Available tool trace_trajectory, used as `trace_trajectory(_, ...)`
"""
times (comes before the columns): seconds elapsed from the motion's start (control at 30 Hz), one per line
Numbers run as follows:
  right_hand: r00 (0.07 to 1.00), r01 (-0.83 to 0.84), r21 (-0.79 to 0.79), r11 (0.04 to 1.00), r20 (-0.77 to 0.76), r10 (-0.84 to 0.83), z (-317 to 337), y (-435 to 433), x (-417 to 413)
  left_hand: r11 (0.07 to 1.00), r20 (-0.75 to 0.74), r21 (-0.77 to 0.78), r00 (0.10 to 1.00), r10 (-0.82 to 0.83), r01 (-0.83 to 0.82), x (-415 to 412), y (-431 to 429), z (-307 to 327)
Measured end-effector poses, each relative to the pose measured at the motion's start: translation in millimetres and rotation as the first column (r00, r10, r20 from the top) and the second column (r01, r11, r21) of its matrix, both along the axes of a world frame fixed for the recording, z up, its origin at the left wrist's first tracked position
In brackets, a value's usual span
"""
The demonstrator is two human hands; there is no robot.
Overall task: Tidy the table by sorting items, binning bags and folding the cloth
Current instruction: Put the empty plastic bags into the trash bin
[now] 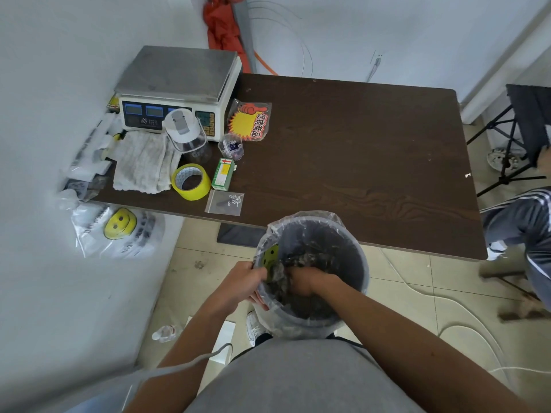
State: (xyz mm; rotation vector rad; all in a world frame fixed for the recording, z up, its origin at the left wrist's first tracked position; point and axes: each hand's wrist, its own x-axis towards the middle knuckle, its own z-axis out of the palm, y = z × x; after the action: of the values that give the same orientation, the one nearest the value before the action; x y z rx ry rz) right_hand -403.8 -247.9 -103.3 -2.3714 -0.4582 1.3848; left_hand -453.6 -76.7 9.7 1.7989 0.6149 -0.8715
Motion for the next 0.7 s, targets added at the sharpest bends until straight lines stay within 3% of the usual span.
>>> trace_trajectory(0.23, 0.992, 0.06, -0.008, 0.998, 0.111, -0.059, 33.5, 7.9, 6.4, 0.998, -0.043, 0.008, 0.997, 0.063, -0.063, -3.0, 16.0, -14.8)
trace_trajectory(0.4, 0.974, -0.011, -0.005, 1.0, 0.224, 0.011, 35.8, 16.9, 8.3, 0.995, -0.06, 0.022, 0.993, 0.103, -0.102, -16.6, 29.5, -17.3)
trace_trajectory(0.7, 0.937, -0.157, 0.13, 0.979, 0.332, 0.106, 41.9, 58.3, 4.8, 0.93, -0.084, 0.042, 0.926, 0.368, -0.365, -60.8, 63.9, -36.4)
